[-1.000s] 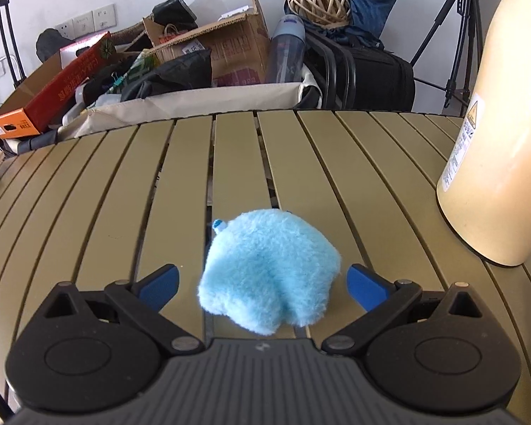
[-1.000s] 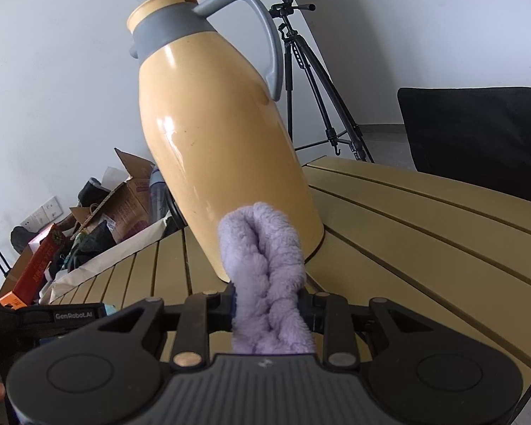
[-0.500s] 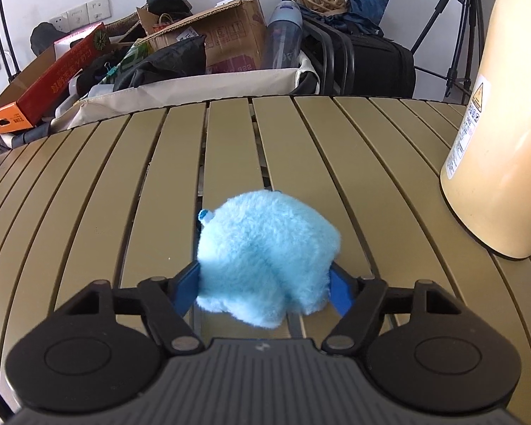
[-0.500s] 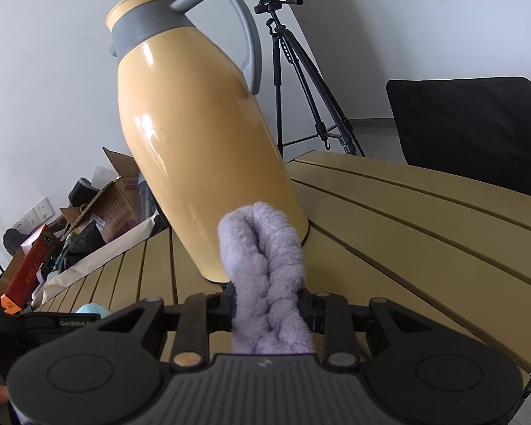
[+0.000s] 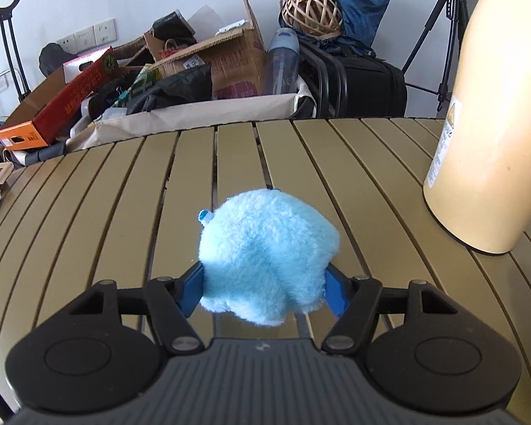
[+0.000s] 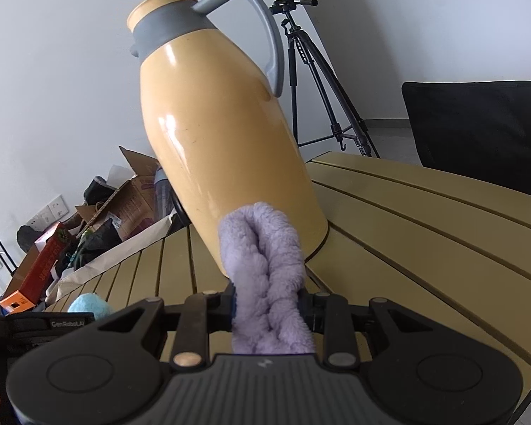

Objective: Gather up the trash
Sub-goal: 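Lift the light-blue plush and lilac item and carry both down toward the bin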

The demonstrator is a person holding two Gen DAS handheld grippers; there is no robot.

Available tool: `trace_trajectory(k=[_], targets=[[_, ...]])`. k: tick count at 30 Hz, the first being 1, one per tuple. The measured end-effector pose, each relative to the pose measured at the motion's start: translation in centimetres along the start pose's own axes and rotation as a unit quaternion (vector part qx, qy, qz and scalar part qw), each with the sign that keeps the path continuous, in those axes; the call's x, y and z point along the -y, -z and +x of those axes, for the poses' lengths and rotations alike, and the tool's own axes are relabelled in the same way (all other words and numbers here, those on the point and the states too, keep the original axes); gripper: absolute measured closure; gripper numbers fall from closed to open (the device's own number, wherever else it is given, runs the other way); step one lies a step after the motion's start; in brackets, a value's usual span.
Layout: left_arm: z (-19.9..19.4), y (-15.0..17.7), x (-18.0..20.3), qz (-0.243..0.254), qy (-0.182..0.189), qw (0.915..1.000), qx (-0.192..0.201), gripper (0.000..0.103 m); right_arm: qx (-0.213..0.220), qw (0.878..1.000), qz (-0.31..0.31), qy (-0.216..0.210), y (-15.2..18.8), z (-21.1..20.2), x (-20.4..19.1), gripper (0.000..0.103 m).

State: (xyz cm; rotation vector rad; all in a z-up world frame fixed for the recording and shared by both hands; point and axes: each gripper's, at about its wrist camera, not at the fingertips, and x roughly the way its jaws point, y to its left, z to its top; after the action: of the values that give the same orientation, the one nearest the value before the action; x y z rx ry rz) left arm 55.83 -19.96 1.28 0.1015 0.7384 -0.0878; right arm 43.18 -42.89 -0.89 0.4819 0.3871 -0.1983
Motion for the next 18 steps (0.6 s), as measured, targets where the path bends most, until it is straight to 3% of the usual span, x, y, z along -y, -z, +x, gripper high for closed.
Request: trace_trajectory(k=[18], targets=[[-11.2,3.3,-3.1,-0.005,-0.011,0.9984,0.056,0.035,-0.007,0.997,-0.038,-0.063,2.2,-3.8,-4.1,0.076]])
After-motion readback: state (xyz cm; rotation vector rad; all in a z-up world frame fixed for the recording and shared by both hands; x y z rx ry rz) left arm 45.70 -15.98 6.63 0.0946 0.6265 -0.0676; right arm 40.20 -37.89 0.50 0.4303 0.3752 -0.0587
